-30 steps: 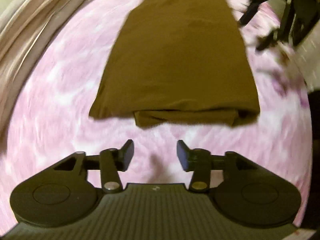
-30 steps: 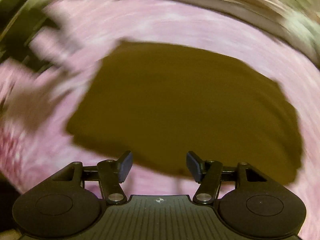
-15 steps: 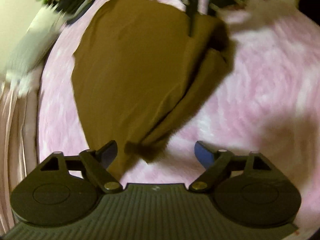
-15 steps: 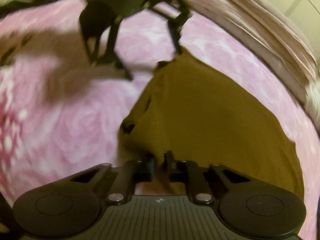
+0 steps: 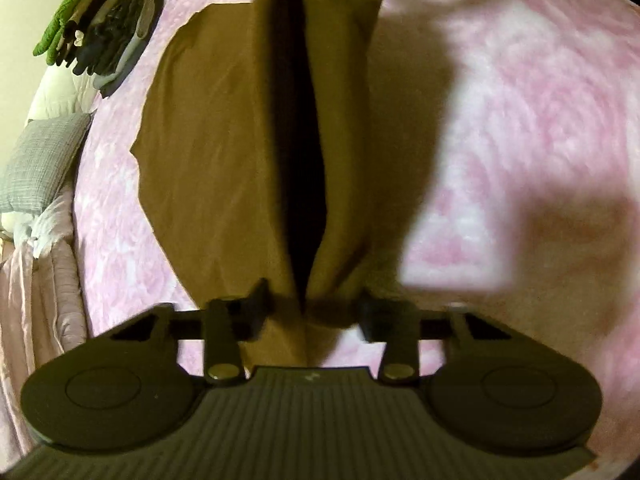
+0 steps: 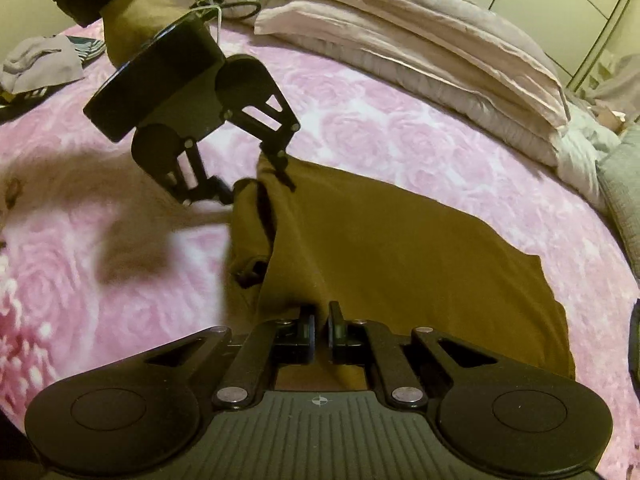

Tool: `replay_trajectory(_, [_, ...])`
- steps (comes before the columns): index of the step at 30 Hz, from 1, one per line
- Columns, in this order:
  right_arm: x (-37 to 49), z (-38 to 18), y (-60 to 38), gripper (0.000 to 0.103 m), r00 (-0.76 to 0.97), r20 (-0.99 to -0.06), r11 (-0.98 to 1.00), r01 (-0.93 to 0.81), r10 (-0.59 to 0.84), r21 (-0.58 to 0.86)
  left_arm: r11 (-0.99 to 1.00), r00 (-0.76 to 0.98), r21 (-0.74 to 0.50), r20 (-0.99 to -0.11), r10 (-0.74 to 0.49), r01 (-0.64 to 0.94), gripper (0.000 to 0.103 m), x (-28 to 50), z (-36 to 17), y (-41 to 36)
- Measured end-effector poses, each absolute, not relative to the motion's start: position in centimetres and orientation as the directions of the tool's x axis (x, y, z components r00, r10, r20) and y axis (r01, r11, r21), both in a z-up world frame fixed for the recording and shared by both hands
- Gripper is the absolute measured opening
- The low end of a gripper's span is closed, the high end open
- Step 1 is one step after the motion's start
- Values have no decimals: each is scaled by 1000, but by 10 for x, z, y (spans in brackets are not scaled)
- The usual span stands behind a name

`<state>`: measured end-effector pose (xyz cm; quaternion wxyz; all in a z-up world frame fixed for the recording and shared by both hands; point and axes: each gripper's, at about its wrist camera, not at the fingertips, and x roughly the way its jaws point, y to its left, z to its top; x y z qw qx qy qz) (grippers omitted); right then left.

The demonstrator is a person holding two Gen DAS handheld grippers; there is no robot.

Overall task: Fold large clothes
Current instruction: 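Grasp the folded brown shirt edge with the left gripper while the right gripper grasps it too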

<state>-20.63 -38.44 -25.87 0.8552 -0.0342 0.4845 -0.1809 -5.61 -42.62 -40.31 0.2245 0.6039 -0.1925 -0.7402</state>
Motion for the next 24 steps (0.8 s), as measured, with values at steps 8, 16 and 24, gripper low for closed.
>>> replay_trajectory(8, [-201, -249, -357, 1, 446, -842, 944, 264, -303, -199, -827, -197, 541, -803, -563, 157, 8, -51, -353, -412])
replay_trajectory(16, [-199, -224, -313, 1, 478, -864, 971, 232, -159, -50, -877, -166, 461, -862, -479, 137, 8, -44, -316, -354])
replay_trajectory(24, [-226, -172, -358, 1, 588, -788, 905, 415, -184, 98, -870, -152, 463, -860, -487, 166, 8, -60, -236, -419])
